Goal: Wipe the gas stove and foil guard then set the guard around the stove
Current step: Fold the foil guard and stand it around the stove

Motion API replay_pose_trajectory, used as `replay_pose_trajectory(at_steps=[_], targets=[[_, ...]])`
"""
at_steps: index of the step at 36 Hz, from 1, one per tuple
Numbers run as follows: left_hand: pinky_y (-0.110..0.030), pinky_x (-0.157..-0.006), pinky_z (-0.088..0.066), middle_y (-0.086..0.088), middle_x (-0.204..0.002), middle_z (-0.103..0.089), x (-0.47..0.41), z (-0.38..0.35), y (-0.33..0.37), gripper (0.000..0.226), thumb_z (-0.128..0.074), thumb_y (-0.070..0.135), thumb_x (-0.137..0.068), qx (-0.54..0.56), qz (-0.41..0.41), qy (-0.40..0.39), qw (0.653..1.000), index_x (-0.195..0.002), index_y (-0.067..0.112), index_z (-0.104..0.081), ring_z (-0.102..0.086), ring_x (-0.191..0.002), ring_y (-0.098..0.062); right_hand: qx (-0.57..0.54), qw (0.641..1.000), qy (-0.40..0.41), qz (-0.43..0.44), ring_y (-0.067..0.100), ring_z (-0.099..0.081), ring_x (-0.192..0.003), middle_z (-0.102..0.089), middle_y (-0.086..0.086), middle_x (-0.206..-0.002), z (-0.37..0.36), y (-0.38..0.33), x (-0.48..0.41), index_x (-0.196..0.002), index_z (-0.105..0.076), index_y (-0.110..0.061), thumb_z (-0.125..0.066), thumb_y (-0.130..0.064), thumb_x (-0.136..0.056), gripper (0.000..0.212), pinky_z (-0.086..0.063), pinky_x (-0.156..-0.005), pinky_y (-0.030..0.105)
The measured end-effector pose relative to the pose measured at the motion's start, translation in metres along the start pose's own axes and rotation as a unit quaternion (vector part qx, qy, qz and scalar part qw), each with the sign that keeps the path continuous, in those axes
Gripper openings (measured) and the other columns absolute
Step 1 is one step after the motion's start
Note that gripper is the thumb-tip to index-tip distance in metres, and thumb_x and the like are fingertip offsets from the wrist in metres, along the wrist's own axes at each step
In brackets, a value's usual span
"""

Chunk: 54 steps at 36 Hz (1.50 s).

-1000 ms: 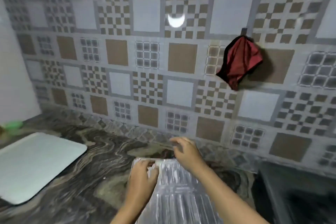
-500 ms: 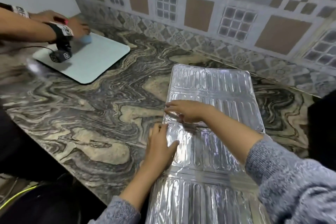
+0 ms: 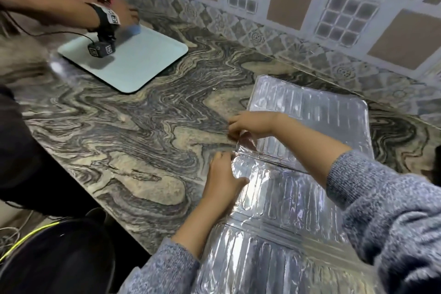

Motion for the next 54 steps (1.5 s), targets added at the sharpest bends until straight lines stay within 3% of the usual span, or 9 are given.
replay_pose_trajectory(at_steps=[6,12,21,27,33,36,41,47,54], targets=[[-0.027,-0.088,-0.039,-0.008,-0.119,-0.050,-0.016,0.002,0.004,0.061,-0.083,0.021,-0.065,-0.011,0.009,-0.024,1.000,-0.116,0.010,-0.051,-0.048,-0.111,-0.023,-0.011,0.999,-0.027,-0.028,0.021,-0.052,-0.086,-0.058,0.008,-0.096,0.004,0.010,0.005,-0.087,-0.063,-0.006,-0.063,0.004,-0.076,0.015,-0.042,-0.076,0.033],[-0.028,-0.066,-0.034,-0.009,-0.093,-0.053,-0.037,0.027,0.025,0.023,-0.069,0.008,-0.072,0.004,-0.019,0.019,1.000,-0.086,0.012,-0.052,-0.054,-0.093,-0.030,0.027,0.997,0.042,-0.059,0.023,-0.052,-0.079,-0.051,0.003,-0.091,0.046,0.010,0.027,-0.085,-0.059,-0.007,-0.059,-0.001,-0.080,0.008,-0.038,-0.064,0.033],[-0.029,-0.079,-0.033,-0.017,-0.100,-0.060,-0.045,0.104,0.121,0.016,-0.062,0.006,-0.080,-0.034,-0.162,0.118,0.979,-0.094,0.001,-0.064,-0.053,-0.098,-0.031,0.088,0.958,0.219,-0.161,0.020,-0.050,-0.075,-0.054,-0.001,-0.083,0.150,0.012,0.095,-0.083,-0.056,-0.017,-0.060,-0.004,-0.079,0.014,-0.036,-0.063,0.030],[-0.041,-0.082,-0.049,-0.012,-0.092,-0.068,-0.016,0.164,0.211,0.018,-0.064,0.009,-0.079,-0.041,-0.334,0.197,0.921,-0.095,0.012,-0.072,-0.061,-0.092,-0.032,0.019,0.900,0.374,-0.223,0.016,-0.046,-0.075,-0.050,-0.007,-0.079,0.225,-0.004,0.171,-0.075,-0.043,-0.025,-0.058,0.000,-0.080,0.029,-0.028,-0.062,0.025],[-0.036,-0.063,-0.051,-0.001,-0.079,-0.073,0.030,0.186,0.265,0.013,-0.067,0.023,-0.076,-0.106,-0.490,0.263,0.824,-0.084,0.022,-0.077,-0.063,-0.069,-0.026,-0.065,0.860,0.449,-0.233,0.016,-0.053,-0.085,-0.057,0.002,-0.089,0.246,-0.012,0.227,-0.088,-0.056,-0.013,-0.054,-0.002,-0.087,0.012,-0.040,-0.078,0.025],[-0.036,-0.067,-0.050,0.003,-0.081,-0.072,0.042,0.184,0.266,0.013,-0.067,0.025,-0.078,-0.096,-0.518,0.256,0.811,-0.087,0.025,-0.076,-0.063,-0.072,-0.023,-0.081,0.836,0.484,-0.244,0.017,-0.052,-0.084,-0.056,0.002,-0.088,0.240,-0.011,0.246,-0.089,-0.057,-0.010,-0.055,-0.005,-0.088,0.006,-0.038,-0.078,0.027],[-0.040,-0.071,-0.049,0.007,-0.087,-0.070,0.050,0.178,0.246,0.014,-0.066,0.027,-0.081,-0.074,-0.533,0.216,0.815,-0.094,0.027,-0.074,-0.060,-0.078,-0.017,-0.097,0.787,0.550,-0.262,0.015,-0.050,-0.082,-0.056,0.001,-0.085,0.219,-0.010,0.257,-0.089,-0.059,-0.005,-0.056,-0.002,-0.087,0.004,-0.033,-0.073,0.022],[-0.032,-0.079,-0.046,0.009,-0.087,-0.071,0.056,0.175,0.217,0.030,-0.047,0.042,-0.091,-0.170,-0.521,0.233,0.803,-0.091,0.026,-0.073,-0.062,-0.082,-0.015,-0.091,0.789,0.545,-0.267,0.017,-0.053,-0.088,-0.060,0.009,-0.093,0.205,-0.013,0.249,-0.094,-0.062,-0.002,-0.056,0.000,-0.087,0.010,-0.039,-0.080,0.027],[-0.036,-0.096,-0.038,-0.001,-0.104,-0.069,0.038,0.203,0.191,0.062,-0.027,0.055,-0.091,-0.080,-0.304,0.318,0.895,-0.079,0.015,-0.074,-0.056,-0.104,-0.018,-0.065,0.793,0.547,-0.261,0.021,-0.055,-0.086,-0.064,0.015,-0.093,0.208,-0.017,0.239,-0.093,-0.062,0.002,-0.057,0.001,-0.085,0.009,-0.039,-0.078,0.027]])
Point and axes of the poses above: each hand's wrist, its own x-axis away from the middle knuckle, its own z-axis out of the back of the hand, y = z × x, the point moved 5 cm from there along -x, towards the middle knuckle
